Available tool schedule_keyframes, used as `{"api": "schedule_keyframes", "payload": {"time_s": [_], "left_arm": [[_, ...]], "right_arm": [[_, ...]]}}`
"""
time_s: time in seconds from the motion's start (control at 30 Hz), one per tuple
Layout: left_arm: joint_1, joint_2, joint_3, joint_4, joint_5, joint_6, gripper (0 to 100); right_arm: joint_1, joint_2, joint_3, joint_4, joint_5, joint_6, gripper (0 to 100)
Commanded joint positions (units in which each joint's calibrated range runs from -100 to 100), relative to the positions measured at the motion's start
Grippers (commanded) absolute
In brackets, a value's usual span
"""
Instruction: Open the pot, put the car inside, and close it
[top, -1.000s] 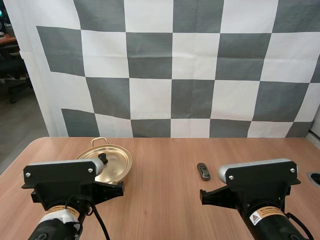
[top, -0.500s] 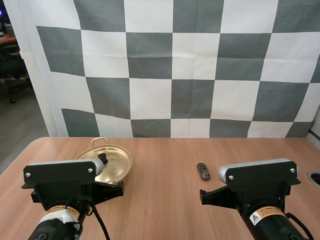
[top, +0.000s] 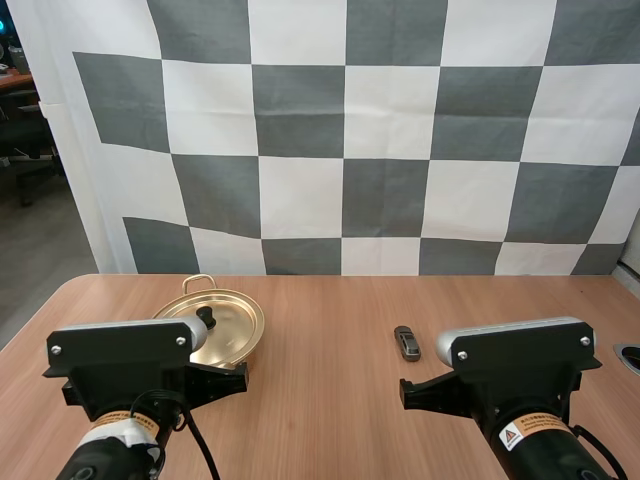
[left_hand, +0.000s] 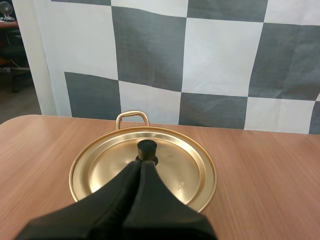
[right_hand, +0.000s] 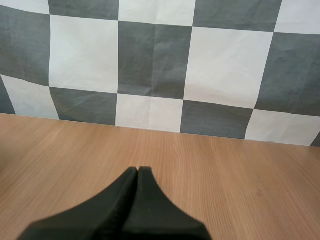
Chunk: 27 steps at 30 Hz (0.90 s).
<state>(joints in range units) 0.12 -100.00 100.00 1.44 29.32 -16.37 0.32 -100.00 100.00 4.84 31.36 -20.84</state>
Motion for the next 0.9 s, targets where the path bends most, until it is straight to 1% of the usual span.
{"api": "schedule_keyframes", "payload": {"time_s": [0.0,0.7,0.87], "left_arm": [[0.02,0.00,0.00,-0.06,-0.03,0.05,0],[0.02,0.00,0.00,-0.06,-0.03,0.05,0],[0.02,0.00,0.00,-0.06,-0.03,0.05,0]], "right_arm": [[-0.04,0.00,0.00,0.04,0.06,-0.01,0],[-0.04,0.00,0.00,0.04,0.06,-0.01,0],[-0.04,0.00,0.00,5.57,0.06,-0.02,0]]}}
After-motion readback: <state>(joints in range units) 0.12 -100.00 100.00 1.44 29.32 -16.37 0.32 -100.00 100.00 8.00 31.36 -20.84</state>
